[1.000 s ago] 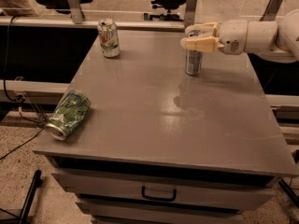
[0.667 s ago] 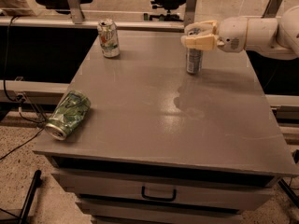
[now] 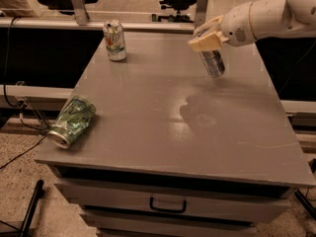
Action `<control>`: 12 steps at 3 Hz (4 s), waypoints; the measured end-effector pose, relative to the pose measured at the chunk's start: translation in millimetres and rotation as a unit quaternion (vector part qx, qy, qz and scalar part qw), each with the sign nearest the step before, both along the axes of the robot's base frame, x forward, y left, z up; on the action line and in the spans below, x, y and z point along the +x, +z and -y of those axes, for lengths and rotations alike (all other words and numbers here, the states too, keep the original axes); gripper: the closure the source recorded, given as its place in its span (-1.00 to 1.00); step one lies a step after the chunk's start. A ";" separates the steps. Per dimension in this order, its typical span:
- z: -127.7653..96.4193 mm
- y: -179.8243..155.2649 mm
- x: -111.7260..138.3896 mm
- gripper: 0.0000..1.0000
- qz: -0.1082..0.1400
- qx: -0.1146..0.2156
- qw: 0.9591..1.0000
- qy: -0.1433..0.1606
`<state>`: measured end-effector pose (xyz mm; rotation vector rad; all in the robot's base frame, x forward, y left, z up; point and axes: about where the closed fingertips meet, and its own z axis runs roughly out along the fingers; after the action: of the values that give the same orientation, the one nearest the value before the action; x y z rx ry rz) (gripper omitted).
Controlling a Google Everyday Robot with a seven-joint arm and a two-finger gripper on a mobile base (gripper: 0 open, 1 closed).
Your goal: Knock redbull can over
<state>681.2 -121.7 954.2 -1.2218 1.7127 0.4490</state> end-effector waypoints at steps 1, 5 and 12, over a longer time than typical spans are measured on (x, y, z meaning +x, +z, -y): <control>0.3 3.6 -17.7 1.00 -0.034 -0.115 0.992 -0.035; -24.2 -50.0 -64.5 1.00 -0.127 -0.348 0.927 0.065; -43.6 -122.6 -79.9 -0.91 -0.211 -0.341 0.913 0.083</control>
Offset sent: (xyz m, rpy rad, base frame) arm -0.0524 -0.0163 -0.0028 -0.7655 0.1805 -0.0590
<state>601.2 -78.1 831.6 -1.8842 2.2464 0.2180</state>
